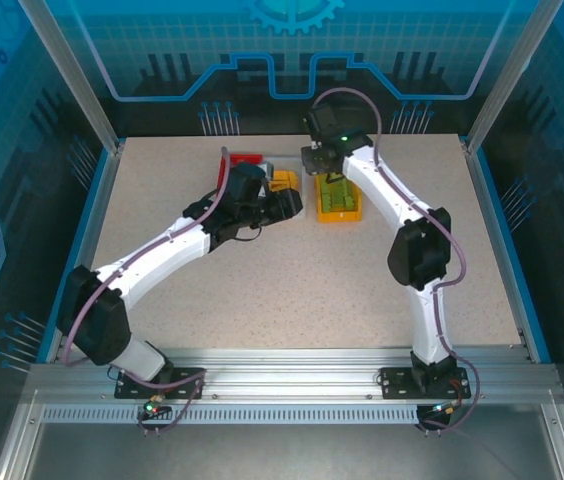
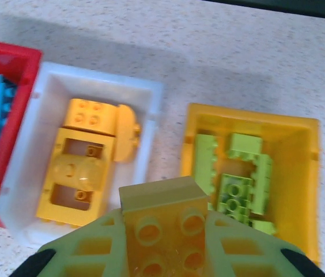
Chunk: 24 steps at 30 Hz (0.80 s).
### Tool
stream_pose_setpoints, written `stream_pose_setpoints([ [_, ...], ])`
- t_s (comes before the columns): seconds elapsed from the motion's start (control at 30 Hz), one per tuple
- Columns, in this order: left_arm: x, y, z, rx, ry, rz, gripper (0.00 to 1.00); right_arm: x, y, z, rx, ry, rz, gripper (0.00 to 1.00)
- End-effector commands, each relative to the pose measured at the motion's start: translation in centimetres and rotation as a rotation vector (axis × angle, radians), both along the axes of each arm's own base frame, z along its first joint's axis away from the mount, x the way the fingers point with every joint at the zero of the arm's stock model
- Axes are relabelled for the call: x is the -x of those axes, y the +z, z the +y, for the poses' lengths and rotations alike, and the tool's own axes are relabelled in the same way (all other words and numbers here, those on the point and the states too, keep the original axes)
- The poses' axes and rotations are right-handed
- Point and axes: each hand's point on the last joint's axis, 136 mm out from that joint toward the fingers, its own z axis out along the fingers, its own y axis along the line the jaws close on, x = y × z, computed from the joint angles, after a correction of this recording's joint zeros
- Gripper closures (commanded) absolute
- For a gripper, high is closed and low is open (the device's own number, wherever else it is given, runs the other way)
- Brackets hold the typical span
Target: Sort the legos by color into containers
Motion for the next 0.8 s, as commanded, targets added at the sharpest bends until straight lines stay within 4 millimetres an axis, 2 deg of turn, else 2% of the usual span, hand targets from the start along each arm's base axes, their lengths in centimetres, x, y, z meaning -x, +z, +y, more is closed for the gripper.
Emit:
stream_pose_setpoints([
  [0.0,0.6,0.6,3.2,-0.064,0.099,-0.036,0.40,0.5,-3.6,4.6,-0.005,0.066,0.063,0.78],
  [0.07,0.9,1.0,4.0,-0.071,0.120,-0.048,0.40,0.2,-5.2,5.5,-0.006,0.070,0.088,0.78],
  [0.3,2.0,1.1,5.2,-0.079,0.127,-0.055,0.40,-1.1,-7.6,6.5,-0.005,0.076,0.114,0.73],
  [0.37,2.1,0.9,5.4,-0.079,0.128,-0.051,0.40,-1.2,-8.2,6.4,0.009,0.074,0.127,0.67],
  [0.47,2.3,1.0,5.5,-0.075,0.129,-0.054,0.40,-1.3,-8.4,6.4,0.015,0.076,0.132,0.53],
  [0.6,2.3,1.4,5.5,-0.072,0.129,-0.059,0.40,-1.3,-6.0,6.7,-0.011,0.086,0.091,0.46],
  [0.77,2.6,1.9,5.9,-0.080,0.127,-0.064,0.40,-0.7,-0.7,7.3,-0.041,0.108,-0.005,0.46],
])
